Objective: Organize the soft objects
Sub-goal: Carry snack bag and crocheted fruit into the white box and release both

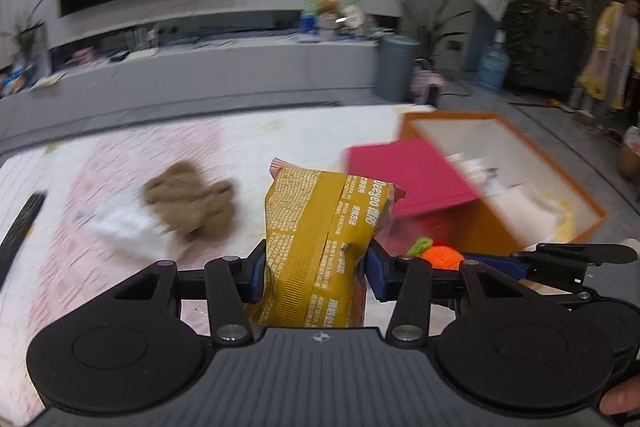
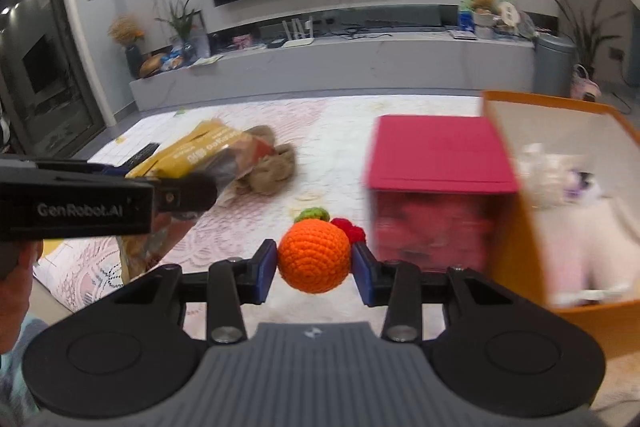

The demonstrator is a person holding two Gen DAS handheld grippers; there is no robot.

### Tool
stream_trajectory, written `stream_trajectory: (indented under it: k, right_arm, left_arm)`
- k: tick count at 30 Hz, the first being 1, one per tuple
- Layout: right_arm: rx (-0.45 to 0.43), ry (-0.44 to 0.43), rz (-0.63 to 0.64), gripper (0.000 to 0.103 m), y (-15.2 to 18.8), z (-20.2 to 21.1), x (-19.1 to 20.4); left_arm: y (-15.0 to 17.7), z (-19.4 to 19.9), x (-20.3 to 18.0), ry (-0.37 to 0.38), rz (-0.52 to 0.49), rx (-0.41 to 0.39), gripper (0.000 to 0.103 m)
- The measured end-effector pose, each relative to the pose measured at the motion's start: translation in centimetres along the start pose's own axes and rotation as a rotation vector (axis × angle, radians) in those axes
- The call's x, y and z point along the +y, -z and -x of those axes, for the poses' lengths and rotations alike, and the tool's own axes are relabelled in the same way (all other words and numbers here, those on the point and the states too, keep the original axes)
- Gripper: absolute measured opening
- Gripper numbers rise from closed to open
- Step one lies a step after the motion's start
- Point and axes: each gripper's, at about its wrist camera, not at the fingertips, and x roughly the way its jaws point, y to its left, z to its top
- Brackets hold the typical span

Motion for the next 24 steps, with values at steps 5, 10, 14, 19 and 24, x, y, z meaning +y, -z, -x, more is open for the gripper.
stream_trajectory:
  k: [5,10,14,19,24]
  right_arm:
    - [-0.012,0.059,-0.034,0.040,-1.2,4.8,-5.6]
    - [0.004,0.128,-0.001,0.041,-2.4,7.8,-10.6]
    - [0.068,0.168,0.028,0.041,-3.3,8.0,-14.6]
    - [0.129,0.189,0.087,0.040,-4.3,6.5,-18.1]
    - [0.178,0.198,0.151,0.040,-5.3,4.4,-20.6]
  left_arm:
    - [-3.0,-1.1,-6.1,0.123,-0.039,0.007,0.055]
    - [-5.6,-3.7,-12.1,0.207,-0.098,0.044,0.055]
    - [-7.4,-6.8,-15.4,0.253,-0.118,0.097,0.055]
    - [-9.3,-10.5,-17.6,0.264,-0.142,0.142,0.055]
    - [-10.1,-14.2,-19.0,0.269,-0.131,0.209,0.055]
